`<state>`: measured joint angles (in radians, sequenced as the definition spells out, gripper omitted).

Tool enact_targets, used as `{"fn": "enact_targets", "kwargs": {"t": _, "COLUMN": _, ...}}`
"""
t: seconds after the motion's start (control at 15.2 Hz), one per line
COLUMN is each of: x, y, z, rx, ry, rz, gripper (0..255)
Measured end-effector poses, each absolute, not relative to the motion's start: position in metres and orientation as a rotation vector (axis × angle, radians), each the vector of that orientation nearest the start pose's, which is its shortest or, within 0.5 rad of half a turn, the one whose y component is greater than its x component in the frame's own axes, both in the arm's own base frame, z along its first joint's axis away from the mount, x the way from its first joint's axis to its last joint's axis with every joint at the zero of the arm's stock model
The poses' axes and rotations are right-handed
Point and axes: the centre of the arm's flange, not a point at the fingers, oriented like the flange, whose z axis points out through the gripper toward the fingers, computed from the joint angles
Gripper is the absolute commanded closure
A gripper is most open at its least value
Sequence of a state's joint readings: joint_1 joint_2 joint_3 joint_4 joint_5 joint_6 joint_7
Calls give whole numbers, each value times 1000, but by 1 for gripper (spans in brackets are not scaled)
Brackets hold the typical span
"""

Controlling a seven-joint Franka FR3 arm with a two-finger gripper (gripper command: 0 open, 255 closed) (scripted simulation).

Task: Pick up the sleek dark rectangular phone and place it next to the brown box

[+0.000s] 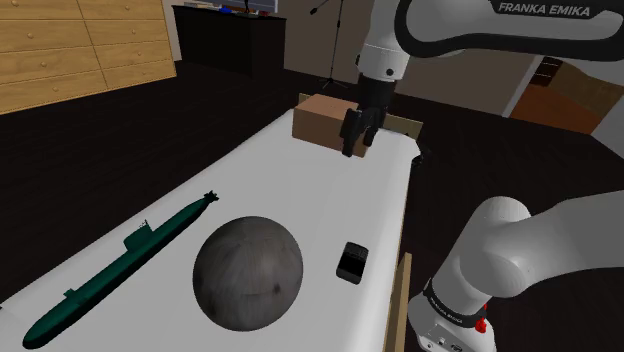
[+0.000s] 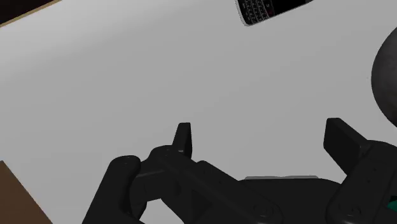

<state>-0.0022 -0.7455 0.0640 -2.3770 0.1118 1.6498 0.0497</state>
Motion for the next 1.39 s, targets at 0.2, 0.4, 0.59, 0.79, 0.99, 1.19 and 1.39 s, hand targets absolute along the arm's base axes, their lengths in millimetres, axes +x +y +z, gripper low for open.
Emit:
{"fn": "enact_targets", "kwargs": {"t": 0.2, "x": 316, "y": 40, "z": 565, "rx": -3078, "ry": 124, "rz": -20, "gripper": 0}}
{"fn": "enact_targets", "kwargs": {"t": 0.4, "x": 296, "y": 53, "z": 530, "rx": -3077, "ry": 378, "rz": -14, "gripper": 0}}
{"fn": "enact_targets", "kwargs": {"t": 0.59, "x": 276, "y": 67, "z": 501, "rx": -3053, "ry": 652, "rz": -8, "gripper": 0}}
{"fn": "enact_targets", "kwargs": {"t": 0.79, "x": 259, "y": 82, "z": 467, "rx": -3002, "ry": 930, "rz": -3, "gripper": 0}}
{"fn": "enact_targets", "kwargs": {"t": 0.99, "x": 250, "y": 103, "z": 433, "rx": -2928, "ry": 1203, "rz": 3, "gripper": 0}}
{"fn": "enact_targets", "kwargs": {"t": 1.19, "x": 240, "y": 126, "z": 399, "rx": -2829, "ry": 1470, "rz": 9, "gripper": 0}}
{"fn": "enact_targets", "kwargs": {"t": 1.39, "x": 236, "y": 142, "z": 372, "rx": -2730, "ry": 1674, "rz": 13, "gripper": 0}}
